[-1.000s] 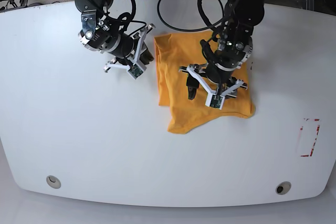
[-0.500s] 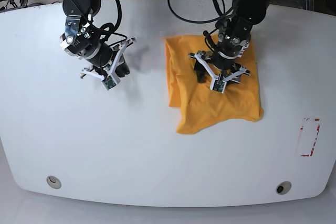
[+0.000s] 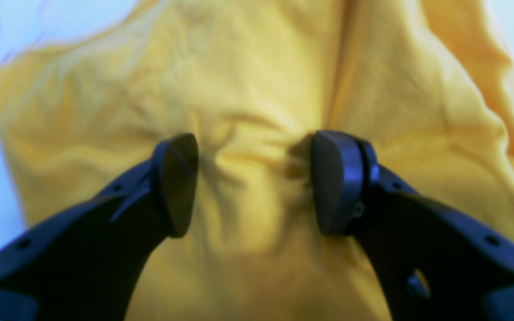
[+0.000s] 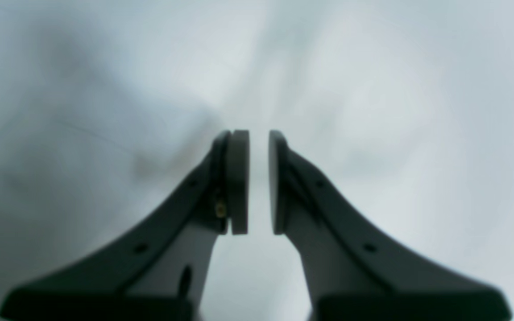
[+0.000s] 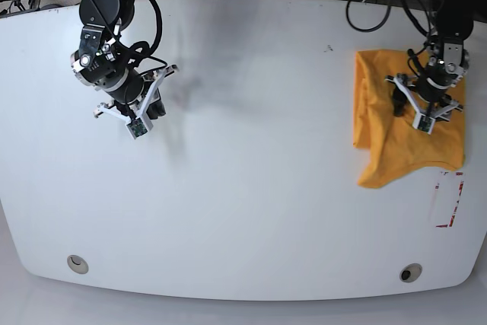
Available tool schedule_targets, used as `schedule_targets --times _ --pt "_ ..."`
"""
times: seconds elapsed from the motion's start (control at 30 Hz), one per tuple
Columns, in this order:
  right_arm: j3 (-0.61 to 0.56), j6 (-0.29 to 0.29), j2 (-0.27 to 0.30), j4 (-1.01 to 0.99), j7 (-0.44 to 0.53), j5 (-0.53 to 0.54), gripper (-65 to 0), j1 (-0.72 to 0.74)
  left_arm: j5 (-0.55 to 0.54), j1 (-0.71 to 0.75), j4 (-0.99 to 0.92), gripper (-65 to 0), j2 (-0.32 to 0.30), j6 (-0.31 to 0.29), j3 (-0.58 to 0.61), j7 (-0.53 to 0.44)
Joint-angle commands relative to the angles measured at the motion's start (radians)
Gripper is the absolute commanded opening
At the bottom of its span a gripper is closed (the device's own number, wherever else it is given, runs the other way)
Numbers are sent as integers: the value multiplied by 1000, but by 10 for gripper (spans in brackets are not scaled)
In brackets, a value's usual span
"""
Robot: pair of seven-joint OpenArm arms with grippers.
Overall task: Fold the T-shirt properly
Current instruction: 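Drag the shirt with the left gripper to the table's edge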
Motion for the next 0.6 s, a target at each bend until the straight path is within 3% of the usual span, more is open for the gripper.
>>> schedule_targets --times 0.0,0.13,0.3,0.43,0.57 --pt "2 1 9 62 19 10 -577 -10 71 17 -66 -279 -57 -111 -86 125" --pt "2 1 9 74 19 15 -577 -23 69 -2 -158 -279 -123 -204 -192 111" --pt "2 1 2 101 20 16 -577 -56 63 -43 -212 -279 -189 -293 -207 60" --pt "2 1 0 104 20 16 -577 -68 62 -43 -163 -279 -195 -330 -282 62" --pt "2 1 0 116 26 16 -579 -96 62 -43 -49 -279 -192 -408 -321 65"
